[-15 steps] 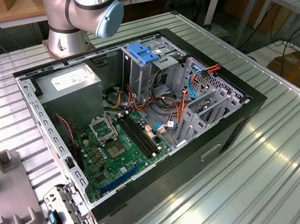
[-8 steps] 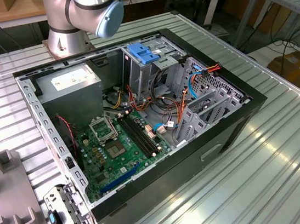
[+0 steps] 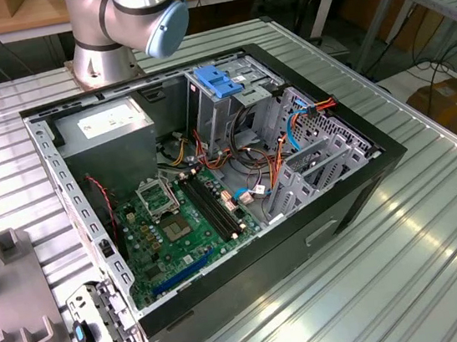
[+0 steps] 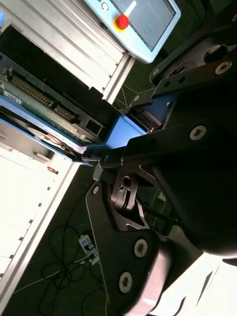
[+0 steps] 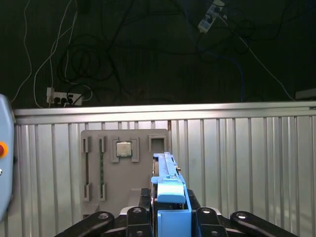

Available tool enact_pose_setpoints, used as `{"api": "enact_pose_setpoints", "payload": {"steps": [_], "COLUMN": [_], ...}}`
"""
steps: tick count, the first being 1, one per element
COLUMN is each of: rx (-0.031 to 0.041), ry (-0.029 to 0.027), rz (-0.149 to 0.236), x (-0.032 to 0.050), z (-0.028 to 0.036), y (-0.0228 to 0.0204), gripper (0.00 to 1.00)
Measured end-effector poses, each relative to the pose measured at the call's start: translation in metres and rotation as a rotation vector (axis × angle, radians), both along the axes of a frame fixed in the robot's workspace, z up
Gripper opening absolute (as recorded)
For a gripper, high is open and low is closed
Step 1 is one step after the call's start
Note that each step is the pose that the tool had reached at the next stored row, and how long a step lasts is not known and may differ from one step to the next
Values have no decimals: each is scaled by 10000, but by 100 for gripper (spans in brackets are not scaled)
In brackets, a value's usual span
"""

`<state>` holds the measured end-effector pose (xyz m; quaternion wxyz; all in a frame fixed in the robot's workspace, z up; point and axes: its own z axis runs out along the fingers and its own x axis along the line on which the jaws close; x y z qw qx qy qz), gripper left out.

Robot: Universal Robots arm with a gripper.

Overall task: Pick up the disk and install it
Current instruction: 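Pick up the disk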

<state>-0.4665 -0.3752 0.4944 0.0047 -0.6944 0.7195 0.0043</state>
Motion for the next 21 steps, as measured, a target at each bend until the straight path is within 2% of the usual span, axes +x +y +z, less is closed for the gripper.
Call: {"api": "enact_pose_setpoints", "payload": {"steps": [21], "rx": [0], "ry": [1], "rz": [0], "x": [118], "z": [0], "y": [0], "gripper": [37]}}
